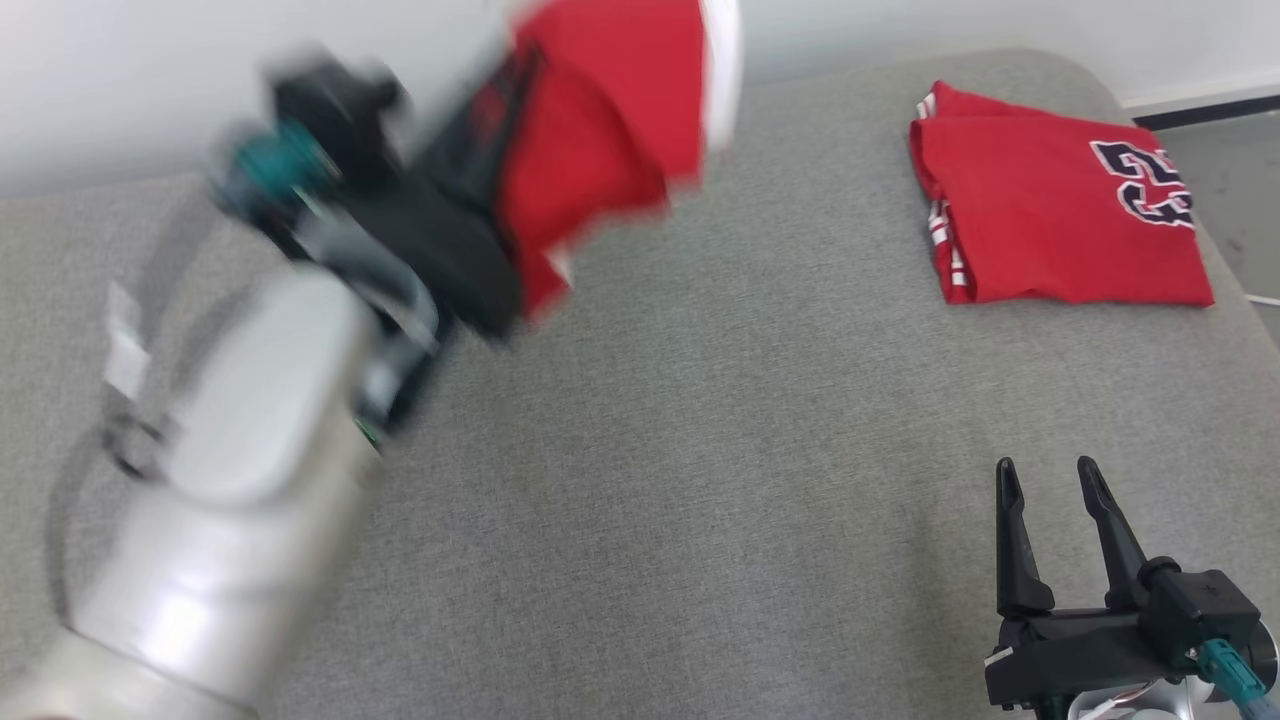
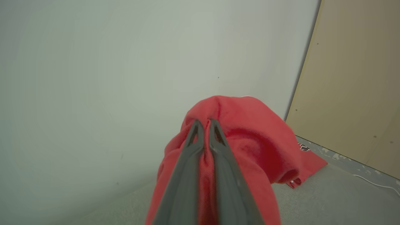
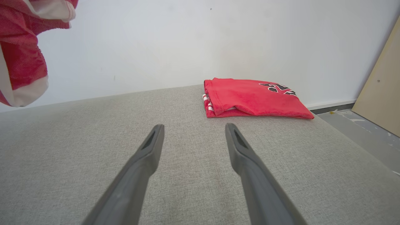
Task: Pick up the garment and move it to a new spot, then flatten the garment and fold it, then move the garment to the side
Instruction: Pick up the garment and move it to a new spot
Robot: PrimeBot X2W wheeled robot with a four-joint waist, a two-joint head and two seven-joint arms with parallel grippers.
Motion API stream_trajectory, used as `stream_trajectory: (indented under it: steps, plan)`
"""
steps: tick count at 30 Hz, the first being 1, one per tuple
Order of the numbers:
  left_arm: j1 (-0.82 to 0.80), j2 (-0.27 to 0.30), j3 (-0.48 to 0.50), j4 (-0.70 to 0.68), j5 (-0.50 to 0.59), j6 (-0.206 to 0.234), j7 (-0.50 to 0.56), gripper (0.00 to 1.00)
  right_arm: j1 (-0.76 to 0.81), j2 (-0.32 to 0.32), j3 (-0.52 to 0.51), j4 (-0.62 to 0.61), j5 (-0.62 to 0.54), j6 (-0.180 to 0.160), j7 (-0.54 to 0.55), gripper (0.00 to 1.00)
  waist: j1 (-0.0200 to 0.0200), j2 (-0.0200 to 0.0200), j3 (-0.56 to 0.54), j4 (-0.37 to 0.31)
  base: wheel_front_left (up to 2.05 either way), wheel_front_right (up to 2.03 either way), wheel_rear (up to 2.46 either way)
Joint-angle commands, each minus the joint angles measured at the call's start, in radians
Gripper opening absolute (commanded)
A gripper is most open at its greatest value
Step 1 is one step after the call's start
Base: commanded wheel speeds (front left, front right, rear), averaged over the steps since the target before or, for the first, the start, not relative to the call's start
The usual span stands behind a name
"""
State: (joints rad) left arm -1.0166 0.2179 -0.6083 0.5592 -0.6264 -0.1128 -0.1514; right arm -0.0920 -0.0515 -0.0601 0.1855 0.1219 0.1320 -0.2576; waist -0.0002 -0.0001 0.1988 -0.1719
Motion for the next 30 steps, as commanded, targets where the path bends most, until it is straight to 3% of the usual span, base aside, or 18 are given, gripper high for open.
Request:
stream_trajectory:
  steps: [1,7,8,9,10,15,20,30]
  plan:
    - [0.033,-0.004,-0.010,-0.004,-0.003,0.003,-0.009,0.00,0.004,0.002,0.003,0.002,0.005,-0.003,-0.007,1.00,0.0002,0.0001,-0.009,-0.007,0.00,0.00,0.00]
    - [0.226,-0.075,-0.107,0.055,0.009,0.010,-0.033,0.00,-0.001,0.002,0.009,0.009,0.009,-0.003,-0.008,1.00,0.0002,0.0001,-0.009,0.011,0.00,0.00,0.00]
    - [0.247,-0.078,-0.125,0.076,0.024,0.015,-0.038,0.20,-0.004,0.002,0.013,0.008,0.009,-0.003,-0.008,1.00,0.0002,0.0001,-0.008,0.016,0.00,0.00,0.00]
    - [0.262,-0.077,-0.146,0.096,0.047,0.019,-0.047,0.82,-0.008,0.002,0.015,0.008,0.009,-0.003,-0.008,1.00,0.0002,0.0001,-0.007,0.020,0.00,0.00,0.00]
    - [0.274,-0.083,-0.159,0.114,0.056,0.023,-0.055,1.00,-0.011,0.002,0.016,0.008,0.010,-0.003,-0.008,1.00,0.0002,0.0001,-0.006,0.026,0.00,0.00,0.00]
    - [0.302,-0.108,-0.136,0.126,0.034,0.022,-0.100,1.00,-0.009,0.002,0.014,0.008,0.006,-0.003,-0.008,1.00,0.0002,0.0001,-0.024,0.061,0.00,0.00,0.00]
    - [0.319,-0.081,-0.045,0.051,0.035,0.053,-0.113,1.00,0.001,0.001,0.017,0.012,0.002,-0.003,-0.007,1.00,0.0002,0.0001,-0.052,0.092,0.00,0.00,0.00]
    - [0.544,0.067,0.333,-0.285,0.149,0.145,-0.113,1.00,0.002,0.001,0.029,0.004,-0.007,-0.003,-0.007,1.00,0.0002,0.0001,-0.077,0.158,0.00,0.00,0.00]
